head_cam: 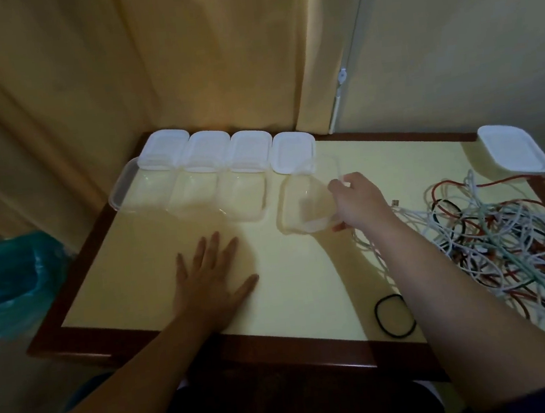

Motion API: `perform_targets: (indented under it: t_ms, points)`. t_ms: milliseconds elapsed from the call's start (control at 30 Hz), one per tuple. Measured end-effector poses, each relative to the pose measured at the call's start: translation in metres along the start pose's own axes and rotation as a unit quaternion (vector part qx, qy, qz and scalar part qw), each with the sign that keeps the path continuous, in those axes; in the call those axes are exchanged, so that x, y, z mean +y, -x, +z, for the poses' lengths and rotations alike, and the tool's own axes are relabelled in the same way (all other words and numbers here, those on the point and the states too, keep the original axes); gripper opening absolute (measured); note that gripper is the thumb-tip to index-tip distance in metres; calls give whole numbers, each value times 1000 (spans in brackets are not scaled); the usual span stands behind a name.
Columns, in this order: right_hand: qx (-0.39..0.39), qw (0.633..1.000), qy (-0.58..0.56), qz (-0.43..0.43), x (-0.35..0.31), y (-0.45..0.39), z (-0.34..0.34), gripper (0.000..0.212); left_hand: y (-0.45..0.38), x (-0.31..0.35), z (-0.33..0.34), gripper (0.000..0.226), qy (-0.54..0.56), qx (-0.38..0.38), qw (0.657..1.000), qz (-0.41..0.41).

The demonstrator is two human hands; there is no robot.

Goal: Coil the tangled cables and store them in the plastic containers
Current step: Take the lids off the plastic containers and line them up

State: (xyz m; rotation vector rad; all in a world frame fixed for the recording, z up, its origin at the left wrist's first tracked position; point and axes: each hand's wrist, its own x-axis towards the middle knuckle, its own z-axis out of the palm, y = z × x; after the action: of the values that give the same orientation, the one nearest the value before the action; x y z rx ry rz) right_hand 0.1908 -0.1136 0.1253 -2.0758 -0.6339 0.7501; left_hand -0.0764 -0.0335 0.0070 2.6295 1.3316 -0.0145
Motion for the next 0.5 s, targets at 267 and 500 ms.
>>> perform_targets:
  t_ms: [267,500]
  points:
    - [-27,992,123,33,-9,-21,22,47,0,1,0,92,17,6,1000,-5]
    - [-22,989,145,36,-14,-26,28,38,0,0,0,88,25,7,1000,1]
